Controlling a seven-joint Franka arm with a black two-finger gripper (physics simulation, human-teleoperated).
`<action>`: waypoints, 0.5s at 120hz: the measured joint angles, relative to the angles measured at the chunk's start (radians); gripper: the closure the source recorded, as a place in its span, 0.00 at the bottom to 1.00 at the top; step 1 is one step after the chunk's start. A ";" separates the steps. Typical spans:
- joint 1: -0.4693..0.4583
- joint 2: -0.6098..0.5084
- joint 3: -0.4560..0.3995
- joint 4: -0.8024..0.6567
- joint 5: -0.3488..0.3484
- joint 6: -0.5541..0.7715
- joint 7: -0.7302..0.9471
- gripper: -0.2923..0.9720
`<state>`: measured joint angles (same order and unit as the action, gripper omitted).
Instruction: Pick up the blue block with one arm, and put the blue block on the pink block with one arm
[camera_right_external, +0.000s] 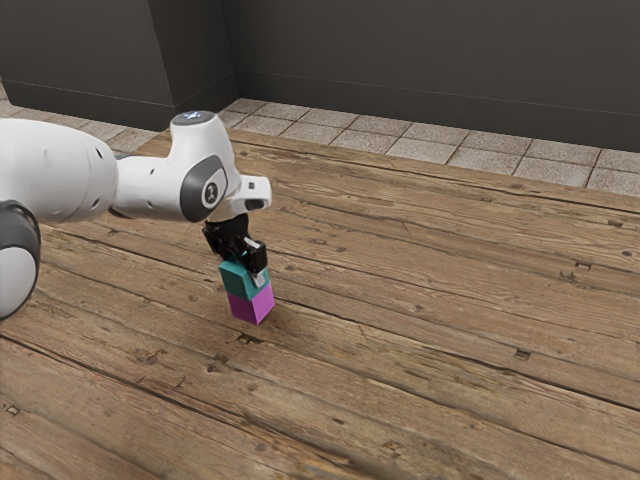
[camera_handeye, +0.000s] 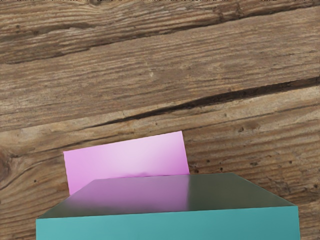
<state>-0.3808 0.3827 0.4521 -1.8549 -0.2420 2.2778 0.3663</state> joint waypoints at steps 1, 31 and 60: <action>0.000 0.000 0.000 0.000 -0.001 0.000 0.001 0.51; 0.008 0.000 0.011 0.000 -0.011 0.010 0.035 0.51; 0.012 0.028 0.011 0.024 -0.028 0.014 0.057 0.51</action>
<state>-0.3684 0.4104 0.4632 -1.8306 -0.2695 2.2921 0.4236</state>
